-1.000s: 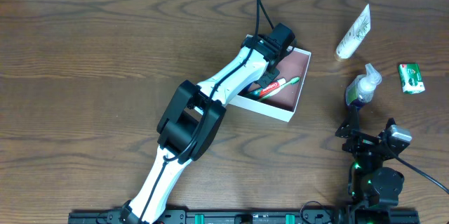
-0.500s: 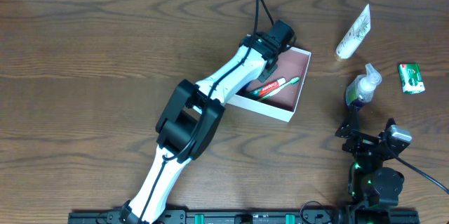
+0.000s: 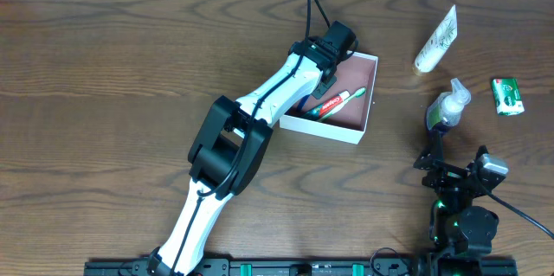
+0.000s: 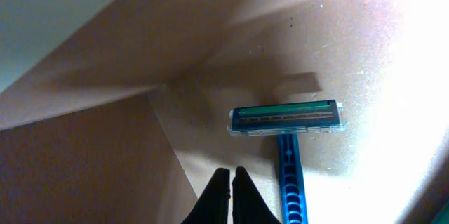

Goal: Pack container

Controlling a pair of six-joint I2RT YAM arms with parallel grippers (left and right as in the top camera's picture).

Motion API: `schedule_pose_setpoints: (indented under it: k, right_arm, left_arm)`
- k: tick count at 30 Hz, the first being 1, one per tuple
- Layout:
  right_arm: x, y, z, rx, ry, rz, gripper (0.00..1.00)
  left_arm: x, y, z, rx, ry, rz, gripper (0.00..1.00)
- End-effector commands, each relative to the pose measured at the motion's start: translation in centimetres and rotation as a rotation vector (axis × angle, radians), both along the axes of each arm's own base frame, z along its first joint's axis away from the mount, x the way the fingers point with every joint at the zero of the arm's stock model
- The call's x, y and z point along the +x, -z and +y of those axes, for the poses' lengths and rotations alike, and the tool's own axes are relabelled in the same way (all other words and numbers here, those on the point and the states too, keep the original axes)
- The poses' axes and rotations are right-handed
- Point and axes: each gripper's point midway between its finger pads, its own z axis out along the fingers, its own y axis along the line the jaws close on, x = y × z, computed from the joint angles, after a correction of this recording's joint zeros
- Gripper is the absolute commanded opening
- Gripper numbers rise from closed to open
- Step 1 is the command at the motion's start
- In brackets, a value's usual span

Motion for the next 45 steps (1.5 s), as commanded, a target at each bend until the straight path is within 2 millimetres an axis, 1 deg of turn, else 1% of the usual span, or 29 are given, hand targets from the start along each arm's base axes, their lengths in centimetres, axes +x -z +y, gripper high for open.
schedule_pose_setpoints:
  k: [1,10,17,26,29,32,35,40,45]
  right_arm:
    - [0.0,0.0,0.3,-0.016,-0.01,0.003,0.99]
    - [0.0,0.0,0.3,-0.016,-0.01,0.003,0.99]
    - [0.0,0.0,0.3,-0.016,-0.01,0.003,0.99]
    - [0.0,0.0,0.3,-0.016,-0.01,0.003,0.99]
    - [0.0,0.0,0.3,-0.016,-0.01,0.003,0.99]
    - [0.0,0.0,0.3,-0.016,-0.01,0.003,0.99]
    - [0.0,0.0,0.3,-0.016,-0.01,0.003,0.99]
    - [0.0,0.0,0.3,-0.016,-0.01,0.003,0.99]
    - [0.0,0.0,0.3,-0.016,-0.01,0.003,0.99]
  left_arm:
    - [-0.8,0.7,0.2,-0.034,-0.032,0.045,0.06]
    - [-2.1,2.1,0.0,-0.016,-0.026,0.079,0.06]
    - [-2.3,2.3,-0.1,-0.014,-0.023,0.083,0.06]
    - [-3.2,2.3,-1.9,-0.086,0.017,0.126,0.06]
    - [-3.2,1.6,-2.7,-0.085,0.074,0.105,0.06]
    - [-3.1,0.2,-3.8,-0.088,0.15,0.068,0.06]
    - [-2.7,-1.5,-4.5,-0.105,0.171,0.033,0.06]
    - [-1.9,-4.4,-4.9,-0.142,0.17,-0.031,0.06]
    - [-0.2,-7.8,-4.5,-0.141,0.129,-0.15,0.06]
